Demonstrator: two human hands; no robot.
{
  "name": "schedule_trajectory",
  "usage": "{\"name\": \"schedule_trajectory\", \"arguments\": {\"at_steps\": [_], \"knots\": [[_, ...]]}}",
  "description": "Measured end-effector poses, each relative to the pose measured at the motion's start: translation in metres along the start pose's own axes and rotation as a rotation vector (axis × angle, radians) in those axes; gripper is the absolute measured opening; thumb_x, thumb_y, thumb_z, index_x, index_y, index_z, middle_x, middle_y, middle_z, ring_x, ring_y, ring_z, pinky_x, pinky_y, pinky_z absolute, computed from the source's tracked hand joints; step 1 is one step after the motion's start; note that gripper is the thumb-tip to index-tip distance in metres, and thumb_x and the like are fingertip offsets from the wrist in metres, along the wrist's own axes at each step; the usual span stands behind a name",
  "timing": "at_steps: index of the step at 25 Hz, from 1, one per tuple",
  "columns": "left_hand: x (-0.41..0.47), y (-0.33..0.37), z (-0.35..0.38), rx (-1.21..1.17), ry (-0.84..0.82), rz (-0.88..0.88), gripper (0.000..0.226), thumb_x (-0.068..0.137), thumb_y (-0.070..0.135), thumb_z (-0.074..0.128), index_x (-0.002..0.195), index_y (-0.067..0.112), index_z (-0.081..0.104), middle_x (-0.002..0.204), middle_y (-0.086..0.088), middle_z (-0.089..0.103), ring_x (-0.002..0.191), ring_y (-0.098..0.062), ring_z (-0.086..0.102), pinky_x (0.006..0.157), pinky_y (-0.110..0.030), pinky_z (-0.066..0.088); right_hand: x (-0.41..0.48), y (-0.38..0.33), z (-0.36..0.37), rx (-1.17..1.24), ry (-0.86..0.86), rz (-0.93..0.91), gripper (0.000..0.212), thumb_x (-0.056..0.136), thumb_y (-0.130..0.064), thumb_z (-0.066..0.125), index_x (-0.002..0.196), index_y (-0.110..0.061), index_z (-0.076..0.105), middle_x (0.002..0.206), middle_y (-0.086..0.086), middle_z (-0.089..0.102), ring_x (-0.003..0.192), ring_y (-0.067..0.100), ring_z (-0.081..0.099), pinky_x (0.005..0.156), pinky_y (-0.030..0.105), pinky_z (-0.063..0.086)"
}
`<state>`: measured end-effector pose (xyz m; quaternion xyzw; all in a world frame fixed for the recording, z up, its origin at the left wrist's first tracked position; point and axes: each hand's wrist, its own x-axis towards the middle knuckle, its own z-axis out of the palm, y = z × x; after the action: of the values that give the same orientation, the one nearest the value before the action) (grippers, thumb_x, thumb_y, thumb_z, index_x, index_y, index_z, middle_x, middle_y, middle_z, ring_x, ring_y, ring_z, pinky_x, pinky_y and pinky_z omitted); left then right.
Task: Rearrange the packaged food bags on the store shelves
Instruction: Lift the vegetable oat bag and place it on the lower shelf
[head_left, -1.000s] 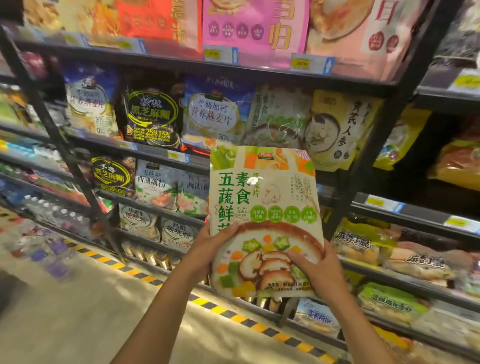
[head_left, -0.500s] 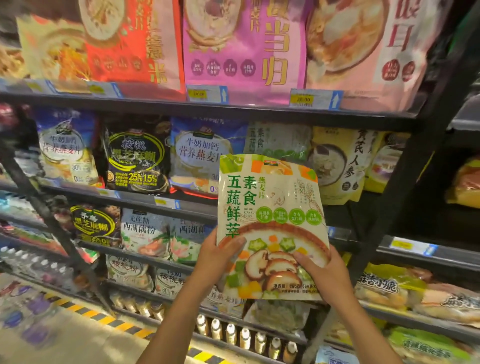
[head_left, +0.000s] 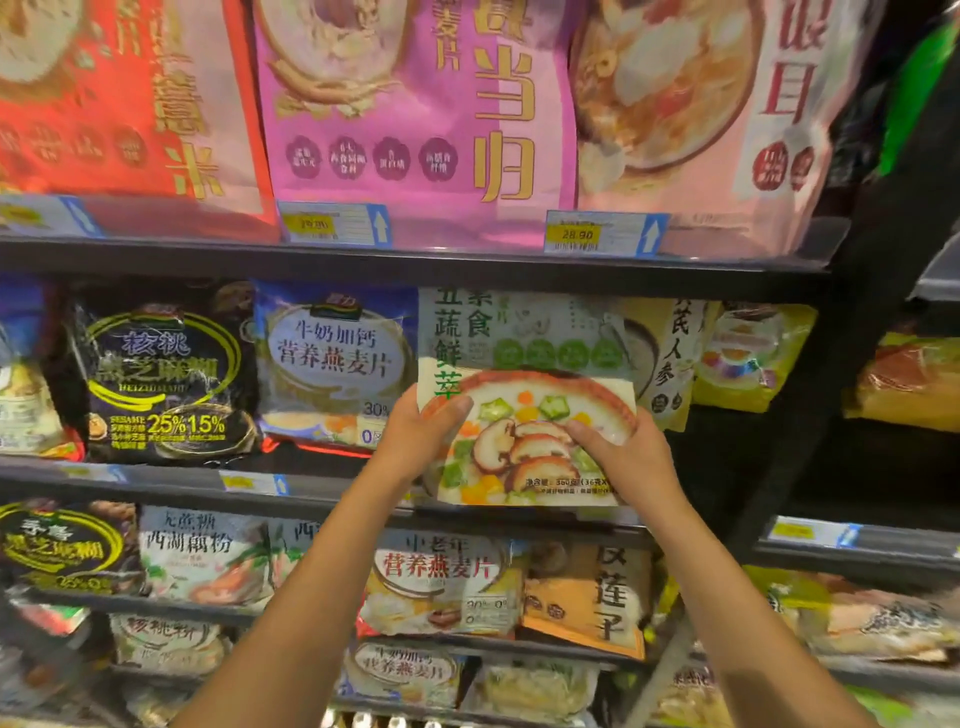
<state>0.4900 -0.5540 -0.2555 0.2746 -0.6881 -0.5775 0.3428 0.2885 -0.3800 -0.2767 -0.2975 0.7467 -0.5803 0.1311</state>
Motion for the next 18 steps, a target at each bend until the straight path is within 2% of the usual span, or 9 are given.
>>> {"name": "schedule_trajectory", "arguments": {"at_steps": [3, 5, 7, 9, 12, 15, 16, 18], "knots": [[0.024, -0.002, -0.001, 0.025, 0.036, 0.002, 0.013, 0.099, 0.025, 0.073, 0.109, 0.028, 0.067, 0.110, 0.005, 0.077, 0.101, -0.011, 0.072, 0.086, -0.030, 0.057, 0.019, -0.002, 0.009, -0.043, 0.022, 0.040, 0.051, 0.077, -0.051, 0.086, 0.113, -0.029, 0.057, 0.101, -0.019, 0.065, 0.103, 0.016, 0.065, 0.088, 0.039, 0.053], [0.029, -0.008, -0.002, 0.079, 0.048, -0.014, 0.012, 0.097, 0.021, 0.074, 0.097, 0.027, 0.064, 0.094, 0.007, 0.073, 0.086, -0.007, 0.068, 0.071, -0.020, 0.054, 0.025, 0.007, 0.014, -0.083, -0.006, 0.059, 0.056, 0.076, -0.054, 0.086, 0.117, -0.031, 0.055, 0.103, -0.017, 0.064, 0.106, 0.017, 0.064, 0.086, 0.035, 0.051], [0.030, -0.021, -0.004, 0.137, 0.026, -0.007, 0.014, 0.097, 0.018, 0.074, 0.095, 0.026, 0.063, 0.089, 0.010, 0.071, 0.079, -0.001, 0.067, 0.066, -0.011, 0.051, 0.025, 0.019, 0.017, -0.131, -0.024, 0.063, 0.065, 0.076, -0.055, 0.085, 0.127, -0.026, 0.057, 0.114, -0.010, 0.067, 0.112, 0.020, 0.065, 0.088, 0.036, 0.053], [0.029, -0.028, -0.006, 0.191, 0.002, 0.013, 0.013, 0.098, 0.019, 0.073, 0.098, 0.029, 0.064, 0.089, 0.011, 0.072, 0.077, 0.006, 0.067, 0.069, -0.013, 0.051, 0.025, 0.025, 0.020, -0.188, -0.030, 0.063, 0.070, 0.078, -0.057, 0.082, 0.133, -0.021, 0.056, 0.119, -0.006, 0.065, 0.116, 0.022, 0.063, 0.090, 0.038, 0.053], [0.033, -0.027, -0.007, 0.207, 0.023, 0.045, 0.015, 0.099, 0.019, 0.072, 0.094, 0.029, 0.062, 0.082, 0.013, 0.070, 0.070, 0.011, 0.065, 0.069, -0.015, 0.050, 0.030, 0.021, 0.023, -0.251, -0.007, 0.051, 0.059, 0.081, -0.057, 0.080, 0.120, -0.019, 0.057, 0.111, -0.001, 0.066, 0.109, 0.026, 0.065, 0.083, 0.040, 0.054], [0.039, -0.026, -0.007, 0.265, 0.042, 0.051, 0.022, 0.099, 0.019, 0.072, 0.083, 0.023, 0.057, 0.074, 0.011, 0.062, 0.059, 0.011, 0.058, 0.066, -0.019, 0.048, 0.033, 0.019, 0.026, -0.276, 0.018, 0.050, 0.060, 0.082, -0.057, 0.079, 0.118, -0.014, 0.057, 0.113, 0.003, 0.068, 0.107, 0.028, 0.066, 0.083, 0.043, 0.056], [0.039, -0.029, -0.009, 0.288, 0.020, 0.054, 0.020, 0.099, 0.021, 0.073, 0.085, 0.023, 0.058, 0.075, 0.010, 0.063, 0.061, 0.011, 0.059, 0.069, -0.023, 0.048, 0.032, 0.022, 0.026, -0.293, 0.009, 0.049, 0.060, 0.081, -0.057, 0.079, 0.118, -0.016, 0.056, 0.114, 0.003, 0.068, 0.108, 0.028, 0.066, 0.083, 0.044, 0.057], [0.032, -0.039, -0.014, 0.321, -0.022, 0.034, 0.012, 0.096, 0.029, 0.075, 0.102, 0.028, 0.064, 0.092, 0.012, 0.073, 0.080, 0.007, 0.067, 0.080, -0.030, 0.053, 0.027, 0.030, 0.025, -0.331, -0.025, 0.033, 0.060, 0.079, -0.060, 0.080, 0.119, -0.023, 0.054, 0.116, -0.001, 0.069, 0.111, 0.026, 0.067, 0.086, 0.046, 0.058]]}}
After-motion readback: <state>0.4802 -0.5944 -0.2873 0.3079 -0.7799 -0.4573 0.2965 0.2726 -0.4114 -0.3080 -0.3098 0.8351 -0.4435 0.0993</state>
